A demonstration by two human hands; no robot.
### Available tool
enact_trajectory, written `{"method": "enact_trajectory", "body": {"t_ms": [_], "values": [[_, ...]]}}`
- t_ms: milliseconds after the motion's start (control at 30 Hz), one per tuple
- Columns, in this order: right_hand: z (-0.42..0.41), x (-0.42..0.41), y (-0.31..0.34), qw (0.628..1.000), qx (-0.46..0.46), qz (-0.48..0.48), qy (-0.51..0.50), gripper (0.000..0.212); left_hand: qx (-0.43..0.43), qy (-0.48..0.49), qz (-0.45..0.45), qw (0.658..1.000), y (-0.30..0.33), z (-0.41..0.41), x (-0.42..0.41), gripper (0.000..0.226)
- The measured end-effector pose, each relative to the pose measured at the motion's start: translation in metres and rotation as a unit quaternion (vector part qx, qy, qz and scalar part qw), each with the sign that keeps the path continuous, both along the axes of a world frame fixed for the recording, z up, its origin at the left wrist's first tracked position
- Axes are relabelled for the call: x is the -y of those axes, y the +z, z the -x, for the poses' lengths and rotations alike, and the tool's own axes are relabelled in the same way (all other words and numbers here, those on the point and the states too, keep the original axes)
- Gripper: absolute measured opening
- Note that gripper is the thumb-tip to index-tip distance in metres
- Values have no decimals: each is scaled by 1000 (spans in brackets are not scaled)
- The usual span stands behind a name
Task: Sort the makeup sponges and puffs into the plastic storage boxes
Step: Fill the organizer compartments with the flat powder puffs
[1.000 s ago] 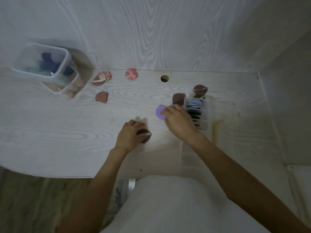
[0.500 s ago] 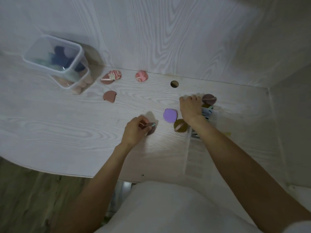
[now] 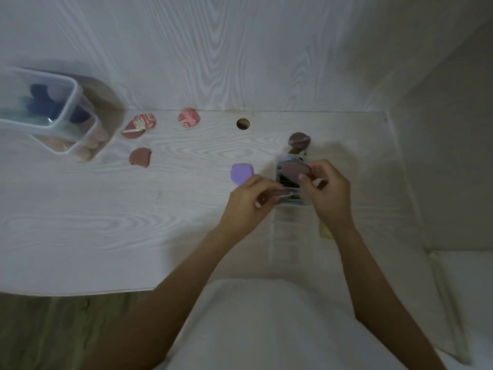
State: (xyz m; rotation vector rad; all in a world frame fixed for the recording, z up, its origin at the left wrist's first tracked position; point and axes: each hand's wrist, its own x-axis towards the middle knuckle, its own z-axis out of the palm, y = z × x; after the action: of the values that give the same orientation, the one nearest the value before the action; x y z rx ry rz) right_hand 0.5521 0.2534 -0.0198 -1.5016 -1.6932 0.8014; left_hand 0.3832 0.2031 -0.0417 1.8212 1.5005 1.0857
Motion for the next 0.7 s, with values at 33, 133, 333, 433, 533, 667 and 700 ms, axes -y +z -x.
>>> {"method": "enact_trajectory", "body": {"t_ms": [33, 133, 333, 433, 533, 667, 700], "values": [[-10, 8, -2, 1000, -4, 6, -19, 10, -53, -37, -23, 998, -5, -10, -1, 14], [-35, 24, -8, 997, 3, 26, -73, 14, -157, -108, -42, 981, -22, -33, 1, 22], [-49, 37, -16, 998, -2, 20, -66, 17, -243, -138, -8, 960, -28, -39, -1, 10], [-48, 40, -19, 999, 23, -21, -19, 13, -266, -165, -12, 950, -25, -40, 5, 21], [-46, 45, -25, 992, 95, -76, 30, 11, -294, -163, -37, 941, -24, -34, 10, 27], [-41, 49, -37, 968, 215, -109, 65, 12, -287, -162, -24, 944, -24, -29, 10, 27], [-40, 48, -41, 957, 257, -116, 72, 16, -283, -163, -22, 945, -24, -29, 10, 28]]}}
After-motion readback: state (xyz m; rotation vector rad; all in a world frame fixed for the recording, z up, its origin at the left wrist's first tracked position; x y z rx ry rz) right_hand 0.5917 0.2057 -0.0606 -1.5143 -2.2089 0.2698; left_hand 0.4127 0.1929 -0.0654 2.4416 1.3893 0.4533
